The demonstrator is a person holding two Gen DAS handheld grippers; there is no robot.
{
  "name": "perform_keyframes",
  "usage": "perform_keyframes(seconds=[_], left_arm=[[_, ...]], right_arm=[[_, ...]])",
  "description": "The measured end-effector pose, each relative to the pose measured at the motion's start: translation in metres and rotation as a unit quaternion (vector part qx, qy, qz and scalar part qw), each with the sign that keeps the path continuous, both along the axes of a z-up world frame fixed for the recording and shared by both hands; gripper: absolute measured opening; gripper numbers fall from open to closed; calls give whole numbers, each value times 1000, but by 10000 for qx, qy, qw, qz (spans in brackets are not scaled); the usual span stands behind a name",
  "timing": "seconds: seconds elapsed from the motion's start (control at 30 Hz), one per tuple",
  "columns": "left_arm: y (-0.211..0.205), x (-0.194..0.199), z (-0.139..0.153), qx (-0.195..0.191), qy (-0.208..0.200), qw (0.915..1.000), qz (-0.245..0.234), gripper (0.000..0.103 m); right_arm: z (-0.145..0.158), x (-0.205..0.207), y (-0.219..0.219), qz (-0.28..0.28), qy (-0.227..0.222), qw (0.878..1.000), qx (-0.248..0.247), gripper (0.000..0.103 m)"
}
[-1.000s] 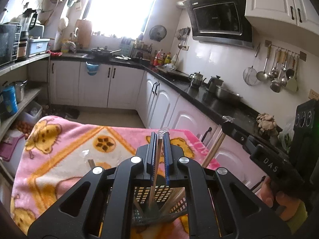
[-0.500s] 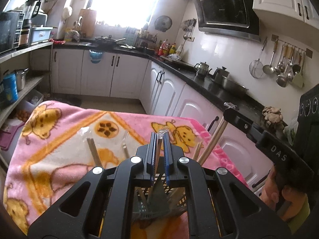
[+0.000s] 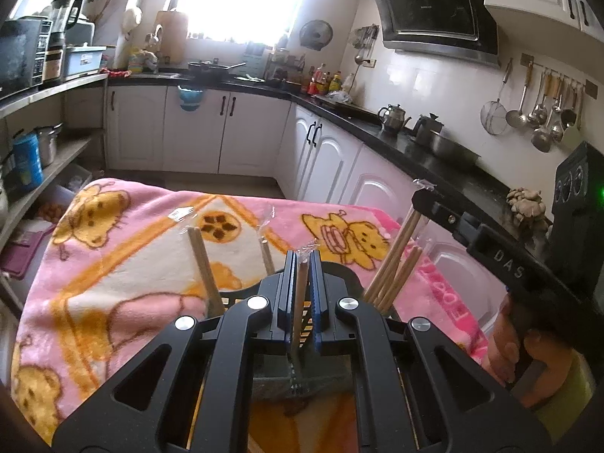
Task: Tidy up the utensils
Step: 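Open both grippers to release the chopsticks into the caddy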
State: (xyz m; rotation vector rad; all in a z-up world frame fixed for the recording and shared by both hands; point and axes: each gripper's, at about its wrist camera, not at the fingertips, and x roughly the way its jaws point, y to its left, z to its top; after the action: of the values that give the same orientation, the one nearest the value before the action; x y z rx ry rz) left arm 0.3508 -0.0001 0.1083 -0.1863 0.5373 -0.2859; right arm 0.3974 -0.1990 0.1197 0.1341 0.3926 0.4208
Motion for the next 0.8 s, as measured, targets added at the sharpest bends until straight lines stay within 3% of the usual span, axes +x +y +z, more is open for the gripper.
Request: perform_keyframes(seconds=[0.43,0.8], left_arm=[[7,-8,-4,205,134,9997,43,3],[3,-14,-11,136,224,9996,-48,3]], right_arm=[[-27,10,-4,-24,445,9987,-247,7],[-27,3,-10,-36,585,9976,-375,12]])
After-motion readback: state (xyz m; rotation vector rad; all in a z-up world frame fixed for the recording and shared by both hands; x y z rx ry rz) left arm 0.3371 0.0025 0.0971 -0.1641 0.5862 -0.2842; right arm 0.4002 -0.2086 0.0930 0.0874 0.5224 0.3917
